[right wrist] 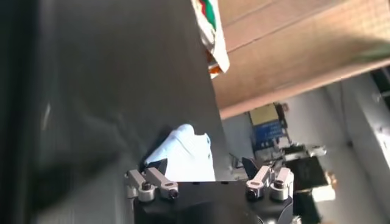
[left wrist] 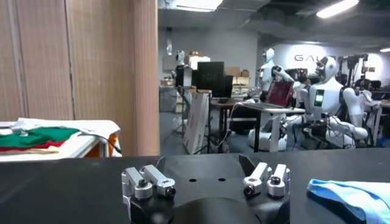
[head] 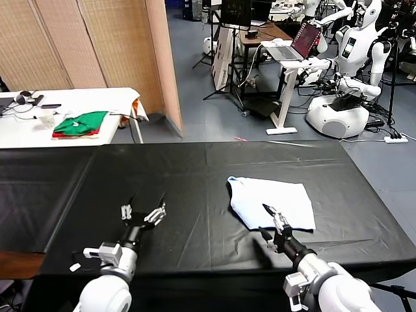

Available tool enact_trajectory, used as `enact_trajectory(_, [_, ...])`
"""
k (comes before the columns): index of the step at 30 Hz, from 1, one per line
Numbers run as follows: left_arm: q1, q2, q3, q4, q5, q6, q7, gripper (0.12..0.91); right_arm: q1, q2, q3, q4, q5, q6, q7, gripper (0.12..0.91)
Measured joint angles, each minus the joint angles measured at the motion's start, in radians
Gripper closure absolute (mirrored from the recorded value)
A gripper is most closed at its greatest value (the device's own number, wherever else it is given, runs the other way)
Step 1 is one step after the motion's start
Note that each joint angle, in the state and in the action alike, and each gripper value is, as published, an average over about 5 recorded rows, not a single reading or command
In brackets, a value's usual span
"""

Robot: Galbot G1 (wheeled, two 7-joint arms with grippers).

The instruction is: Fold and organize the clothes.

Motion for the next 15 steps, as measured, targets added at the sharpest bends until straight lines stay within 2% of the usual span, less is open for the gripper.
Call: enact_trajectory(15, [0.011, -0.002, -0.002, 0.011, 0.006, -0.005, 0.000, 0.123, 0.063, 0.018, -0.048, -0.082, 0.002, 0.008, -0.006, 0.118])
